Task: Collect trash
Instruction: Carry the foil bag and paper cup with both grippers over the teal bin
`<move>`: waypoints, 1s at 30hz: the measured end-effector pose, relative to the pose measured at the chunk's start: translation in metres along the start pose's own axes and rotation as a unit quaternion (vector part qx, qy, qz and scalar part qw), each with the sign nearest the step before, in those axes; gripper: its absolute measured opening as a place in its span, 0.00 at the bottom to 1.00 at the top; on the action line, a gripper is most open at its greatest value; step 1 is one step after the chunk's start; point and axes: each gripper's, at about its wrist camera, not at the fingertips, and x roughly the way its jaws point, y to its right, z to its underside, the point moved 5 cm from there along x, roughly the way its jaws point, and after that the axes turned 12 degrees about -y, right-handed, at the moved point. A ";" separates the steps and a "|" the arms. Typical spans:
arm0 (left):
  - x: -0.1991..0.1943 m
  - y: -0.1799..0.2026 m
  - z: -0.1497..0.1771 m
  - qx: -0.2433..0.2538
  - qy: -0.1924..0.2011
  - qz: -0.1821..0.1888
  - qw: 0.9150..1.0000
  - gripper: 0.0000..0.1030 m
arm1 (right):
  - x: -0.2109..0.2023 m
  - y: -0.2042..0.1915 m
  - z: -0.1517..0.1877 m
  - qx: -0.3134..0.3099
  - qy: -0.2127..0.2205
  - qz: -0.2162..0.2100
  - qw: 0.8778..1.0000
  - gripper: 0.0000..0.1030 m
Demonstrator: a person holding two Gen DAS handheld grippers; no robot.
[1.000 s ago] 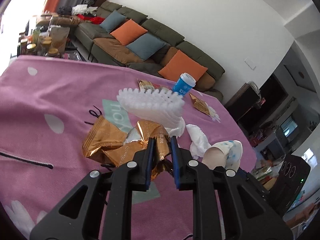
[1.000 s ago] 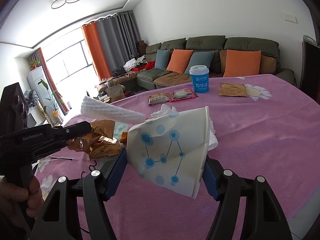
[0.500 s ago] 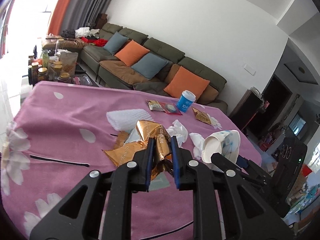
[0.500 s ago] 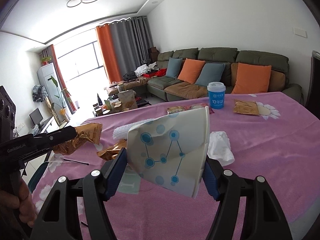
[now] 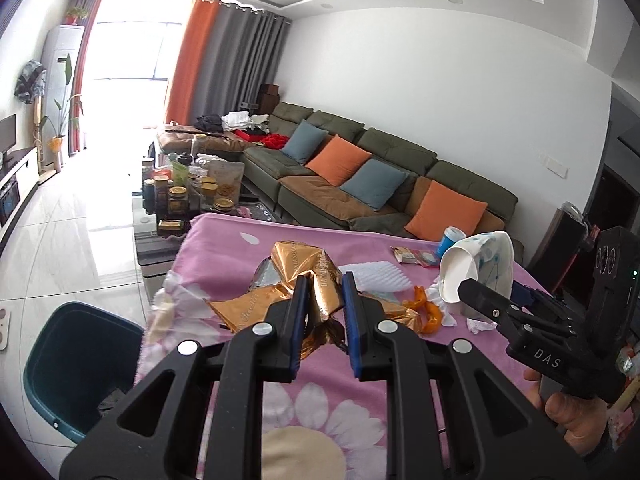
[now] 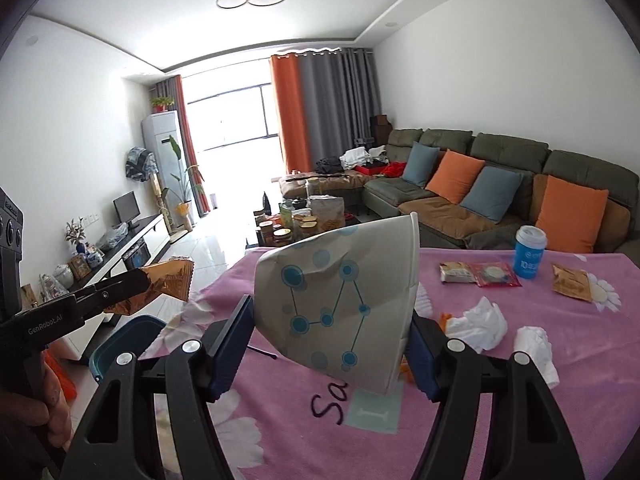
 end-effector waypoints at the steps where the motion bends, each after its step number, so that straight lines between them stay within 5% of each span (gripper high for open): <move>1: -0.008 -0.007 0.001 -0.005 0.005 -0.008 1.000 0.17 | 0.002 -0.008 -0.003 -0.010 0.002 -0.006 1.000 0.65; 18: -0.131 -0.141 0.031 -0.098 0.048 -0.157 0.982 0.18 | 0.055 -0.169 -0.036 -0.145 -0.039 -0.162 0.975 0.65; 30: -0.127 -0.208 0.084 -0.161 0.002 -0.181 0.970 0.18 | 0.115 -0.252 -0.027 -0.200 -0.149 -0.229 0.941 0.65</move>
